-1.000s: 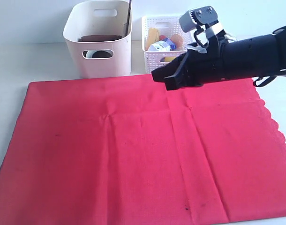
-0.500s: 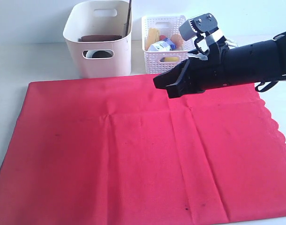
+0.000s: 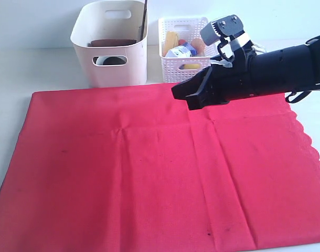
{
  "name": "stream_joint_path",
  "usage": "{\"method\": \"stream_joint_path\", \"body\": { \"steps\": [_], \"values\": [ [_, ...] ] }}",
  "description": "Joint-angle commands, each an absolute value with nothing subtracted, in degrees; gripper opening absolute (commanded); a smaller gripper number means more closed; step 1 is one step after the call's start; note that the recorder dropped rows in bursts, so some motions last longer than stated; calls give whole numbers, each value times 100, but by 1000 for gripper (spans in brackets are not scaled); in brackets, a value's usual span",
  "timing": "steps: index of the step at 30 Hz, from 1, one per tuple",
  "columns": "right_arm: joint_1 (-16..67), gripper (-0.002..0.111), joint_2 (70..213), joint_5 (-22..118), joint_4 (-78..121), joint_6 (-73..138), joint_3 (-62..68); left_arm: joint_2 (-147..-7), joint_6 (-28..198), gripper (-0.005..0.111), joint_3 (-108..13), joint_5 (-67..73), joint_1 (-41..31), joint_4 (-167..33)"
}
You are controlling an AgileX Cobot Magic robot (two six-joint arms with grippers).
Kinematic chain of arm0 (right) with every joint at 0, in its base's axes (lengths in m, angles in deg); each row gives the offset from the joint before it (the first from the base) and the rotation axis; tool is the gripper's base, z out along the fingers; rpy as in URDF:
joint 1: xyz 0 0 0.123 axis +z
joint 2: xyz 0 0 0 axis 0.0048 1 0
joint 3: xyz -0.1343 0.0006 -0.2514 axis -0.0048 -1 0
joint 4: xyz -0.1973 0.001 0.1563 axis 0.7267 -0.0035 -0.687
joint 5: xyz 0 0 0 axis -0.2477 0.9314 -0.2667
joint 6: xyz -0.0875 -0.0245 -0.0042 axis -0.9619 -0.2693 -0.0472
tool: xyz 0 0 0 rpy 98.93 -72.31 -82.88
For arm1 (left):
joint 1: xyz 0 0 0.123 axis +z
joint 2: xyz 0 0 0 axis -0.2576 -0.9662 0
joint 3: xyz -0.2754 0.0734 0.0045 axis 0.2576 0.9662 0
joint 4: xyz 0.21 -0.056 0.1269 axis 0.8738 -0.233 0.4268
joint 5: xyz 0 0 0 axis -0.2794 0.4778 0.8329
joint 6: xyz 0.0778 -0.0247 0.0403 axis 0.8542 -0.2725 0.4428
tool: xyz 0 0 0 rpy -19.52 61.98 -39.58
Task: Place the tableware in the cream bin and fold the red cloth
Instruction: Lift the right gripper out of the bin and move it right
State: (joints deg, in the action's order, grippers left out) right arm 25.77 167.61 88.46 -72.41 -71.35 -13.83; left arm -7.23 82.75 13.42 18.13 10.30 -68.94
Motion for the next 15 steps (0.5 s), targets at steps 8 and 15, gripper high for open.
{"method": "stream_joint_path", "body": {
  "steps": [8, 15],
  "values": [
    [2563, 0, 16720, 8868, -7228, -7201, -1412, -688, 8259, 1, 1339, 1798, 1035, -6940],
    [2563, 0, 16720, 8868, -7228, -7201, -1412, -688, 8259, 1, 1339, 1798, 1035, -6940]
  ]
}}
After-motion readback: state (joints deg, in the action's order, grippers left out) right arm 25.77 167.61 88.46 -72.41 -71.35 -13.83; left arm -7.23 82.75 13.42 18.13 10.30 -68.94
